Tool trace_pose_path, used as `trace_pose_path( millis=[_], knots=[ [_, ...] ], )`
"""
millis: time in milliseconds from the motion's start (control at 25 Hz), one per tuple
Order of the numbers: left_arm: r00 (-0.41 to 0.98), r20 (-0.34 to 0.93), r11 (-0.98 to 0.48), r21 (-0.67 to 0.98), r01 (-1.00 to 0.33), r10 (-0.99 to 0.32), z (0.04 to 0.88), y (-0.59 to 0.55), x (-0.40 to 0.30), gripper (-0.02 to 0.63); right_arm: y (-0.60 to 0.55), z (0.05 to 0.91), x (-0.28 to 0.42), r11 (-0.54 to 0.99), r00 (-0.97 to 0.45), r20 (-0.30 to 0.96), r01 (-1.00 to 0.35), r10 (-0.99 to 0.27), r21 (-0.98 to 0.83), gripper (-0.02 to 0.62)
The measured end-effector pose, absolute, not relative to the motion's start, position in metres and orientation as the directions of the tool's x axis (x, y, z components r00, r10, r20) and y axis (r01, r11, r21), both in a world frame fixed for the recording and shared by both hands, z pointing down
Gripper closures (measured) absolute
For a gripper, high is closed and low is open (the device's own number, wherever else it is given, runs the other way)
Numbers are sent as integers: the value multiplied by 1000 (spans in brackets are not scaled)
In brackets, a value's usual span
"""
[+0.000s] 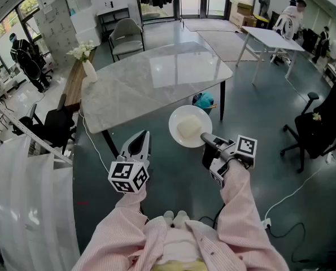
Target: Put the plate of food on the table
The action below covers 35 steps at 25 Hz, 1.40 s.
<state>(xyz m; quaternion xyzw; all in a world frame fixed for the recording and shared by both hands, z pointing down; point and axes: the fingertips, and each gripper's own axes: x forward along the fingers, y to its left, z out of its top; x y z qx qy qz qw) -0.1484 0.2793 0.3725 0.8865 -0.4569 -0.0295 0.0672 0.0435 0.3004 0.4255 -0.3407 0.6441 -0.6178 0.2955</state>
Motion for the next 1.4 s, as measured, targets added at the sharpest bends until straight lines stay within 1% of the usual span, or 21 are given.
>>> trace_pose_path(
  millis=[360,920,1400],
  knots=[
    [589,12,-582,131,-802,-808,378,277,-138,614,296,434,50,-3,-591,66,-107,-804,-994,581],
    [591,36,-584,119,-803,-806,383,260,-105,614,272,440,74,-12,-600,76,-110,-797,-994,580],
    [599,64,-587,143,-797,-798,404,195,-84,614,214,458,89,-30,-604,85,-101,-792,-994,580]
  ],
)
